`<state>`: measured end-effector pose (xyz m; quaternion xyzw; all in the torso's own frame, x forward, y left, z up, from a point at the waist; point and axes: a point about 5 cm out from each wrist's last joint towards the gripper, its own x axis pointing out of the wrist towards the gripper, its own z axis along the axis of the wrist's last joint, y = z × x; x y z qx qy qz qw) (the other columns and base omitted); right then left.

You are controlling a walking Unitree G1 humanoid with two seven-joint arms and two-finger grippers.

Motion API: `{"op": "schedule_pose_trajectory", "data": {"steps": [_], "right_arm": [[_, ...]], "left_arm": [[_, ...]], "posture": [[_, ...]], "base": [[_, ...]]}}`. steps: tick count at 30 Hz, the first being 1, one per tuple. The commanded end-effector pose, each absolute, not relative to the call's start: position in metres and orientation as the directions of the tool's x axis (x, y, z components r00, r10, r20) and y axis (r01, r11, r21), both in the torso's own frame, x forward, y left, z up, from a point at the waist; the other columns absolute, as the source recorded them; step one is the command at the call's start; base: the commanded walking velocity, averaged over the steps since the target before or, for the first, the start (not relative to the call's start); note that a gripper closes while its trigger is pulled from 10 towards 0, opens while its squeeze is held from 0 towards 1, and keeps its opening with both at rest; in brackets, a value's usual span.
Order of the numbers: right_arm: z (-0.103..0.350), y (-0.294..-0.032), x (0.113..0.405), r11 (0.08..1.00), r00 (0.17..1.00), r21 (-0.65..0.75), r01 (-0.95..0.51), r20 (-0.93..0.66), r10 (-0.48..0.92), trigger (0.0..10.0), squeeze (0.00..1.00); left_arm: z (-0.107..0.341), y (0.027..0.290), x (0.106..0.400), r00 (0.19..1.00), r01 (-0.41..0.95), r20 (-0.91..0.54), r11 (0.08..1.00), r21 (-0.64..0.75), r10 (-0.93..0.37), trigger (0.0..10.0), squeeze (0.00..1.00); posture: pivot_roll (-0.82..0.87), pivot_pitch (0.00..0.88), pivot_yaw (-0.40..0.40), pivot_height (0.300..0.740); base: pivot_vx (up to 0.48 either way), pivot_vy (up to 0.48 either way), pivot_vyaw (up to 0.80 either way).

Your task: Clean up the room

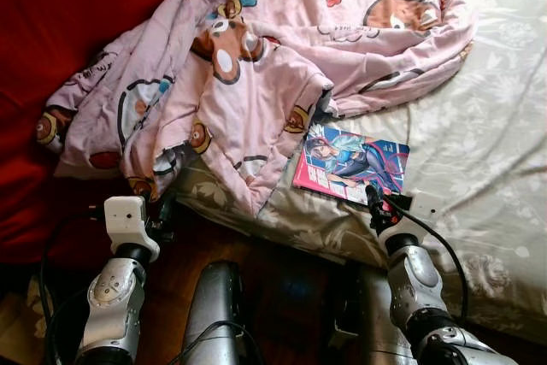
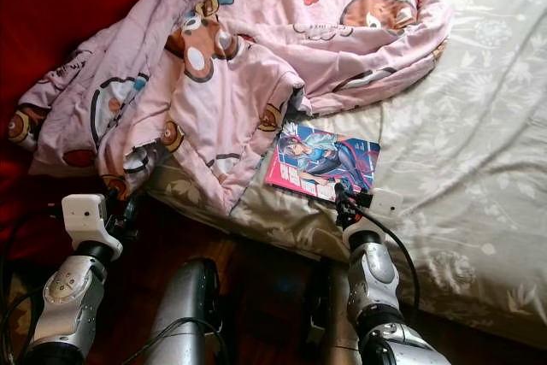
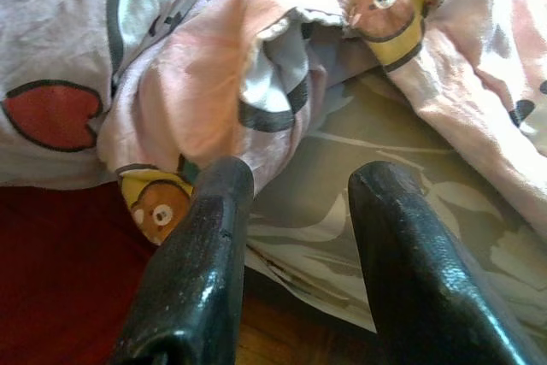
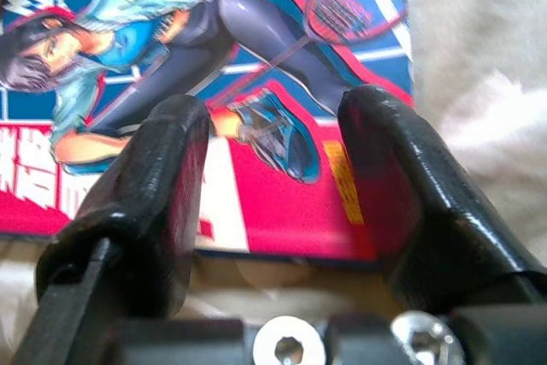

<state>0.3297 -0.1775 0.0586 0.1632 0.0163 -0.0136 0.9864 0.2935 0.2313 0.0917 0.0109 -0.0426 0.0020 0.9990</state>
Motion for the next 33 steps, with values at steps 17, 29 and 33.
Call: {"op": "schedule_pose_trajectory", "data": {"steps": [17,29,33], "right_arm": [[0.041,-0.189,0.312,0.933,0.985,0.317,0.173,-0.077,-0.156,10.0,0.0],[0.028,-0.187,0.306,0.929,0.981,0.333,0.161,-0.156,-0.114,10.0,0.0],[0.026,-0.187,0.305,0.925,0.98,0.342,0.164,-0.164,-0.113,10.0,0.0]], "left_arm": [[0.081,0.24,0.285,0.999,-0.035,0.027,0.999,0.017,0.035,10.0,0.0],[0.08,0.239,0.283,0.999,-0.033,0.023,0.999,0.017,0.032,10.0,0.0],[0.079,0.238,0.282,0.999,-0.032,0.021,0.999,0.015,0.032,10.0,0.0]], "posture": [[0.16,0.435,0.093,0.588],[0.17,0.447,0.094,0.588],[0.17,0.447,0.094,0.588]], "base": [[0.0,0.0,0.0],[0.0,0.0,0.0],[0.0,0.0,0.0]]}}
